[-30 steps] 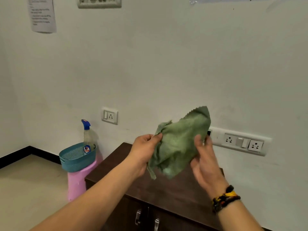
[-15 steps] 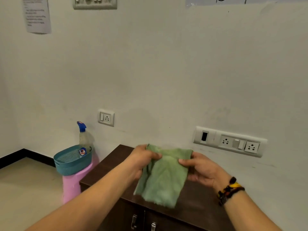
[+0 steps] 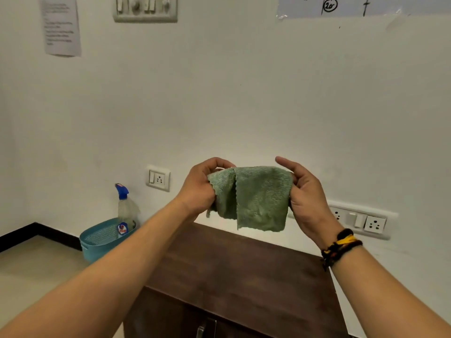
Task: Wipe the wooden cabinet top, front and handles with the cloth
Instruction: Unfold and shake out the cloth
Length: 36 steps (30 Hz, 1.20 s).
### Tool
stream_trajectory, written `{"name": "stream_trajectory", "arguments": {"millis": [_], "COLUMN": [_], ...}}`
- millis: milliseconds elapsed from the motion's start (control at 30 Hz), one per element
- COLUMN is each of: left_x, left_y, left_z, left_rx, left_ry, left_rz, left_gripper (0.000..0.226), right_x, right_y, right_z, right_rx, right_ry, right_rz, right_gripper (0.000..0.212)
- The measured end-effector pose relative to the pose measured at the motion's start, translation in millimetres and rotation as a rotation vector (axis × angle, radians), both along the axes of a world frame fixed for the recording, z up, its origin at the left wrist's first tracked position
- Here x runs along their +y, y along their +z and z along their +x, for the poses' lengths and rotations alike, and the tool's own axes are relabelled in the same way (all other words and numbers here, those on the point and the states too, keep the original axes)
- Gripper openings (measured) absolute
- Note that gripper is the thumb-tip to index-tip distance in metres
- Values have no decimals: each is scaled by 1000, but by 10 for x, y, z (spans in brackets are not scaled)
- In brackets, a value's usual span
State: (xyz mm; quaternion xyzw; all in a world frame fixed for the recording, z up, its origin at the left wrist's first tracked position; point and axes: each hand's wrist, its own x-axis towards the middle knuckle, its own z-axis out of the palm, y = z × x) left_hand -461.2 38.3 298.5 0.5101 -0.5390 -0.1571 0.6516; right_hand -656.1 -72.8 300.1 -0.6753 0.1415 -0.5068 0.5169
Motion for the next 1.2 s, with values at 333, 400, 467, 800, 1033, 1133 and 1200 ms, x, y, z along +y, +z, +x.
{"name": "stream_trajectory", "arguments": {"millis": [333, 400, 467, 800, 1033, 1133, 1200], "left_x": [-35, -49, -111, 244, 511, 543, 588], "left_y": [-88, -108, -114, -351, -860, -929, -957], "left_z": [133, 186, 243, 667, 1184, 1464, 1762], "left_rx": [24, 112, 88, 574, 561, 237, 259], "left_ry": [-1, -31, 28, -235, -193, 169, 276], "left_rz": [-34, -21, 46, 282, 312, 363, 356], "left_gripper": [17, 9, 16, 42, 76, 26, 16], "right_x": [62, 65, 59, 55, 133, 200, 240], "right_y": [-97, -168, -181, -221, -578, -814, -924], "right_z": [56, 105, 138, 784, 1670, 2156, 2515], "right_rx": [80, 110, 164, 420, 519, 532, 566], "right_ry": [12, 132, 260, -11, -54, 33, 88], "right_rz": [-1, 209, 345, -57, -8, 22, 49], "right_gripper": [20, 38, 66, 13, 20, 15, 13]}}
